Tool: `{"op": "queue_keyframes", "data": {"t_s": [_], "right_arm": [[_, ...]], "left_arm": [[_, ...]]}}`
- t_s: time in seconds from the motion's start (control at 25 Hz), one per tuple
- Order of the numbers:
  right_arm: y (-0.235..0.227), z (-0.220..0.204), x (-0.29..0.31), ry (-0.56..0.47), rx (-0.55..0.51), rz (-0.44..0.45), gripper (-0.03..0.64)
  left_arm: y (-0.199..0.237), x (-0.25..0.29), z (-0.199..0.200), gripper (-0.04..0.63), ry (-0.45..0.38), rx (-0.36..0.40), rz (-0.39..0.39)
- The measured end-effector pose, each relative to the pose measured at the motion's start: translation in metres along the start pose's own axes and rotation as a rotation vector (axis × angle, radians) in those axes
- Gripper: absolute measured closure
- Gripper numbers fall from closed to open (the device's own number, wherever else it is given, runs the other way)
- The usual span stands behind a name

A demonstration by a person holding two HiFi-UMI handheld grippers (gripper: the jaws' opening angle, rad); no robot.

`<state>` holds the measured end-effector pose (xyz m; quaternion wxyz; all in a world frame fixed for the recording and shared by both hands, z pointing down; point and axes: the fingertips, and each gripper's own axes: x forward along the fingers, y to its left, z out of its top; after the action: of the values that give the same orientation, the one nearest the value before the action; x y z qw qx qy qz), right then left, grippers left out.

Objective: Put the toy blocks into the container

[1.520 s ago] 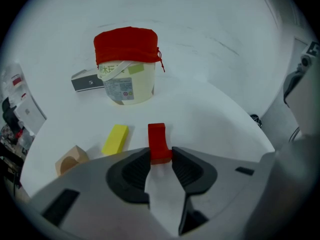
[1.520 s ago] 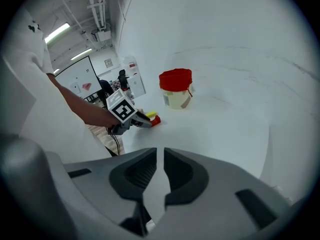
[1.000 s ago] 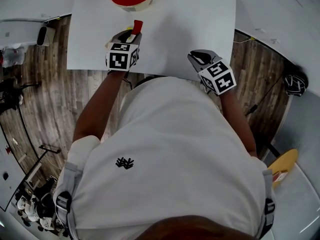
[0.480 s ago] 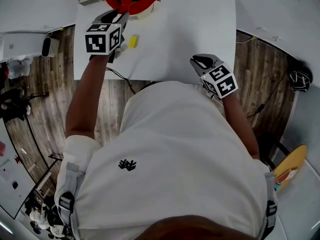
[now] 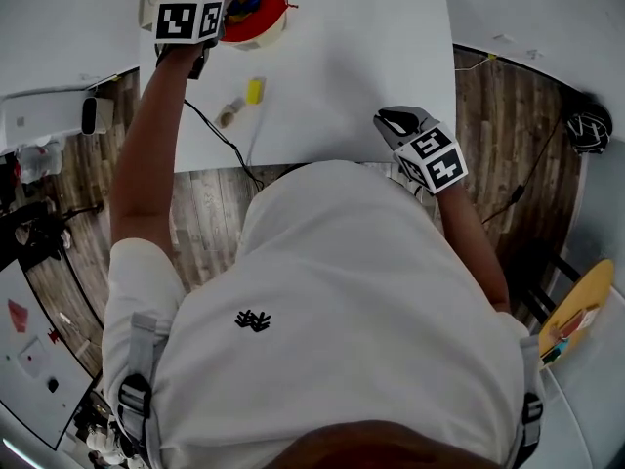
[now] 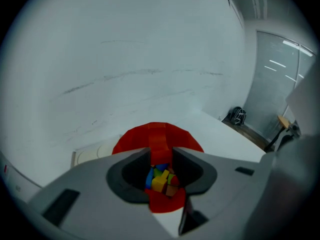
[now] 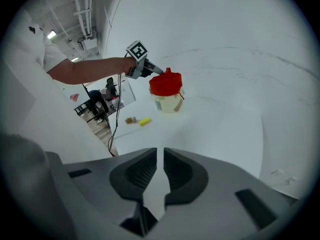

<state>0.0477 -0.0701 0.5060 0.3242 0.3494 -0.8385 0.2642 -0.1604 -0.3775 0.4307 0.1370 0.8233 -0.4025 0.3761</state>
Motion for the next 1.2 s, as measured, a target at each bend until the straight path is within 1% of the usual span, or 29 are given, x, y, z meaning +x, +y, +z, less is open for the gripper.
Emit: {"op": "queue_keyframes", "data": {"t_s": [0.12, 0.2, 0.28, 0.4, 0.56, 0.72, 0.84, 0.92, 1.0, 1.12, 1.2], "right_arm": [[-0.003, -0.004, -0.003, 0.001, 0.021, -0.014, 0.574], [-0.004, -0.007, -0.005, 0.001, 0.034, -0.021, 0.574], [-0.005, -0.011, -0.008, 0.0, 0.047, -0.027, 0.574], [-0.005, -0.015, -0.011, 0.003, 0.065, -0.037, 0.574], [-0.004, -0.019, -0.014, 0.004, 0.084, -0.044, 0.574], [-0.005, -0.022, -0.018, 0.001, 0.098, -0.054, 0.574], [-0.007, -0.024, -0.022, -0.001, 0.111, -0.063, 0.574], [-0.008, -0.026, -0.023, -0.001, 0.117, -0.066, 0.574], [-0.009, -0.028, -0.023, -0.001, 0.12, -0.066, 0.574], [-0.01, -0.031, -0.025, 0.0, 0.119, -0.059, 0.574], [-0.01, -0.032, -0.025, 0.0, 0.111, -0.053, 0.574]], "left_arm": [[0.005, 0.023, -0.006, 0.459, 0.083, 0.023, -0.015], [0.006, 0.037, -0.012, 0.459, 0.141, 0.052, -0.022], [0.005, 0.047, -0.017, 0.459, 0.194, 0.084, -0.033], [0.003, 0.056, -0.017, 0.459, 0.26, 0.112, -0.052], [0.004, 0.069, -0.024, 0.459, 0.368, 0.176, -0.041], [0.0, 0.081, -0.03, 0.457, 0.43, 0.199, -0.068], [-0.001, 0.085, -0.037, 0.456, 0.478, 0.228, -0.071], [-0.001, 0.087, -0.04, 0.454, 0.492, 0.233, -0.079], [-0.001, 0.087, -0.039, 0.449, 0.486, 0.216, -0.092], [0.0, 0.082, -0.032, 0.423, 0.447, 0.178, -0.099], [0.002, 0.076, -0.026, 0.422, 0.413, 0.158, -0.096]]}}
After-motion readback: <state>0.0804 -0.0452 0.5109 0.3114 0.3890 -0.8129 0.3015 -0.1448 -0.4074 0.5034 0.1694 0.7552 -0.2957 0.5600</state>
